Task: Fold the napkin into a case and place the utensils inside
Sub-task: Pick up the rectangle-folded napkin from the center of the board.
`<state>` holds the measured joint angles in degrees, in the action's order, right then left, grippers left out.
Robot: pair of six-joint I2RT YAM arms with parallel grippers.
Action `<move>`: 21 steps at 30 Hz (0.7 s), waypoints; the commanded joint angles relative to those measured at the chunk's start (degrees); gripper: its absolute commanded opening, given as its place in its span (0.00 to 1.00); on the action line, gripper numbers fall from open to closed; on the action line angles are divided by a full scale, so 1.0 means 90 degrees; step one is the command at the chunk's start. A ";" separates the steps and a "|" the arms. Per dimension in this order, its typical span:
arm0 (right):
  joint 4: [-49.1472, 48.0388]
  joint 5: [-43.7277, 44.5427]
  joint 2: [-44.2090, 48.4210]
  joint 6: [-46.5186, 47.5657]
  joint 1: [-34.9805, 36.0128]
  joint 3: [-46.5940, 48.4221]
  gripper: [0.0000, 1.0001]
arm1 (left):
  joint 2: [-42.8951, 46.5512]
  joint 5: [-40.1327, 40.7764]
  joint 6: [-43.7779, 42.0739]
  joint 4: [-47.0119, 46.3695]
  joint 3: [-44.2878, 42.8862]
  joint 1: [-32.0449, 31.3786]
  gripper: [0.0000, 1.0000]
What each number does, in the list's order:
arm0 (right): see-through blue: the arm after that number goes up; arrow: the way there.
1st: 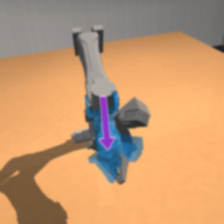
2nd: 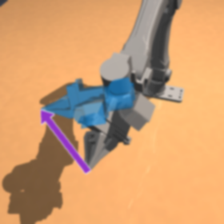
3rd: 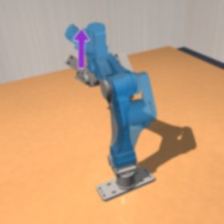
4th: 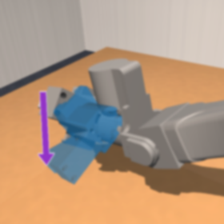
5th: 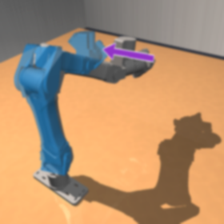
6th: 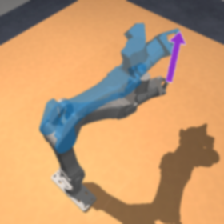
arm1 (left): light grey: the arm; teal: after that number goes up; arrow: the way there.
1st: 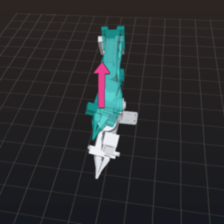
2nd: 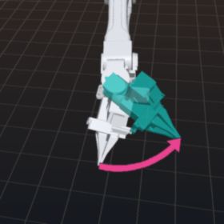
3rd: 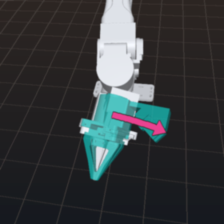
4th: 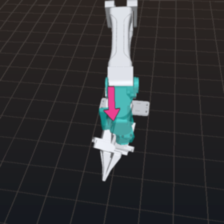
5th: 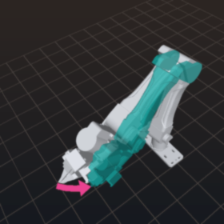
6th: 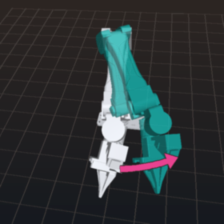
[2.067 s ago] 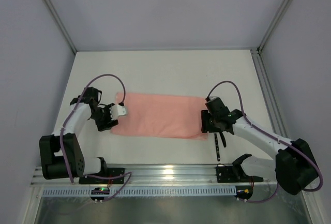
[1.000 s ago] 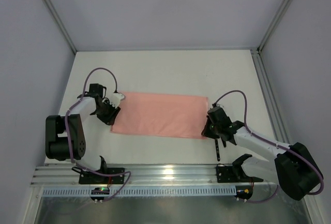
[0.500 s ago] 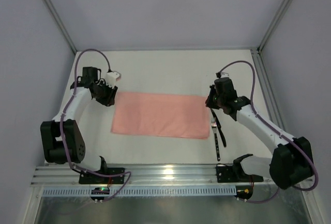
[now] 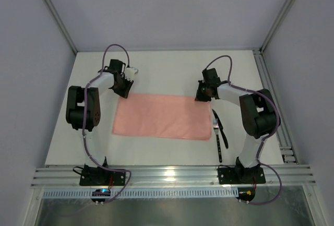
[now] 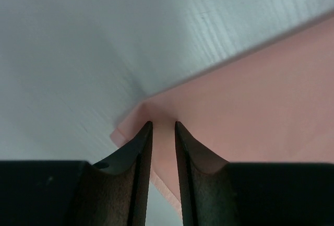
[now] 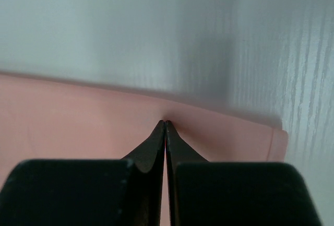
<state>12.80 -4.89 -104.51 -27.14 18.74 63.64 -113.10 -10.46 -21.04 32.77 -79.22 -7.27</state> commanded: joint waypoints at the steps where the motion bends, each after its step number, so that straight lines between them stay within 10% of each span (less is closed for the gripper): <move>1: -0.0162 -0.0063 -0.0262 -0.0159 -0.0197 0.0322 0.04 | -0.0313 0.0439 0.0306 -0.0097 -0.0426 0.0172 0.26; 21: 0.0629 0.0210 0.0057 0.0963 -0.0618 0.1689 0.13 | -0.0520 -0.0127 0.0707 0.0372 -0.0944 0.0593 0.34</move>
<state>17.06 -4.91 -111.74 -23.09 13.30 75.72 -119.72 -10.72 -15.38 33.87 -87.94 -2.57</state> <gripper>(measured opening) 0.094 0.326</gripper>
